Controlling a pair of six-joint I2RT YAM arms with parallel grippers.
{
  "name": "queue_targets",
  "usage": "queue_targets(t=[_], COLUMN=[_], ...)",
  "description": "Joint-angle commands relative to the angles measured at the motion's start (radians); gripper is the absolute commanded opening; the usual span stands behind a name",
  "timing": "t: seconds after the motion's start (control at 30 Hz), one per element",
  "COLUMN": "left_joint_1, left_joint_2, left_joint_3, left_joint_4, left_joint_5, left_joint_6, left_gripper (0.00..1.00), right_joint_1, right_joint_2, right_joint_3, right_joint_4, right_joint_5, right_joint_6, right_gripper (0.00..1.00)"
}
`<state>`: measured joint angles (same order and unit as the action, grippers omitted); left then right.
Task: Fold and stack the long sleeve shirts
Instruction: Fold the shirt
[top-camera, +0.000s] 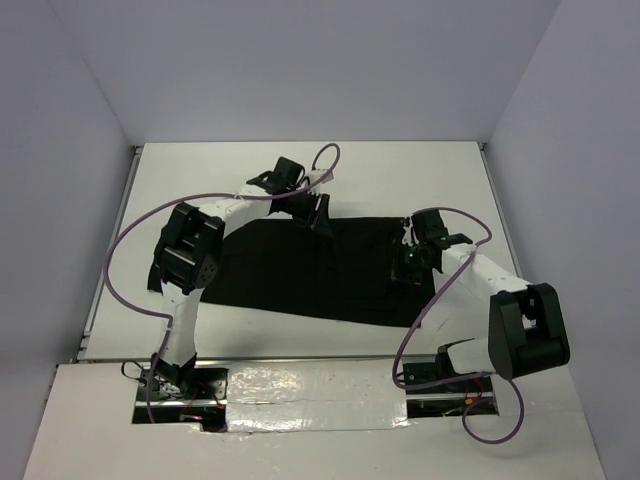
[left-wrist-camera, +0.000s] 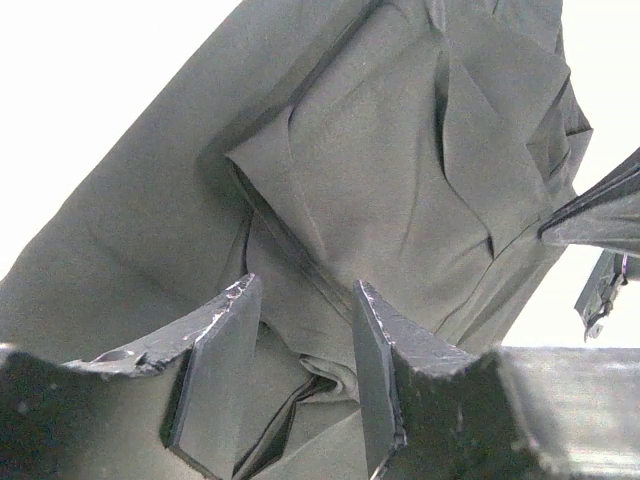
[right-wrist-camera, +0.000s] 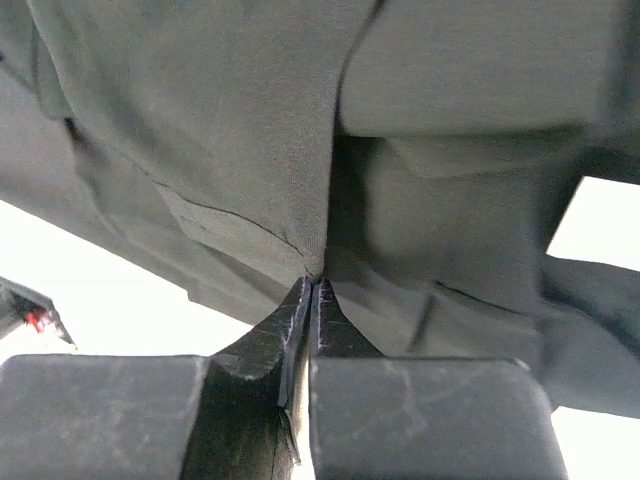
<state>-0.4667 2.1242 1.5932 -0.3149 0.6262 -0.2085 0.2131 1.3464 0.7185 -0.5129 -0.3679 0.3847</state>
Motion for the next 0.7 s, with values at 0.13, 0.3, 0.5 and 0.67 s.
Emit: queue_targets(t=[0.13,0.3,0.5,0.67], left_joint_1=[-0.007,-0.020,-0.027,-0.029], left_joint_2=[0.026,0.077,0.120,0.120], left_joint_3=[0.086,0.135,0.174,0.168], left_joint_4=[-0.010,-0.024,-0.039,-0.027], left_joint_5=[0.015,0.020,-0.003,0.004], left_joint_6=[0.014,0.014,0.001,-0.009], left_gripper=[0.55,0.56,0.55,0.50], right_joint_1=[-0.015,-0.020,-0.116,-0.144], right_joint_2=[-0.040,-0.049,-0.078,0.153], right_joint_3=[0.012,0.085,0.228,0.355], right_joint_4=[0.008,-0.013,0.020,0.014], right_joint_5=[-0.037,-0.033,-0.023,-0.046], right_joint_6=[-0.041,-0.073,-0.052,-0.072], right_gripper=[0.28,0.47,0.44,0.38])
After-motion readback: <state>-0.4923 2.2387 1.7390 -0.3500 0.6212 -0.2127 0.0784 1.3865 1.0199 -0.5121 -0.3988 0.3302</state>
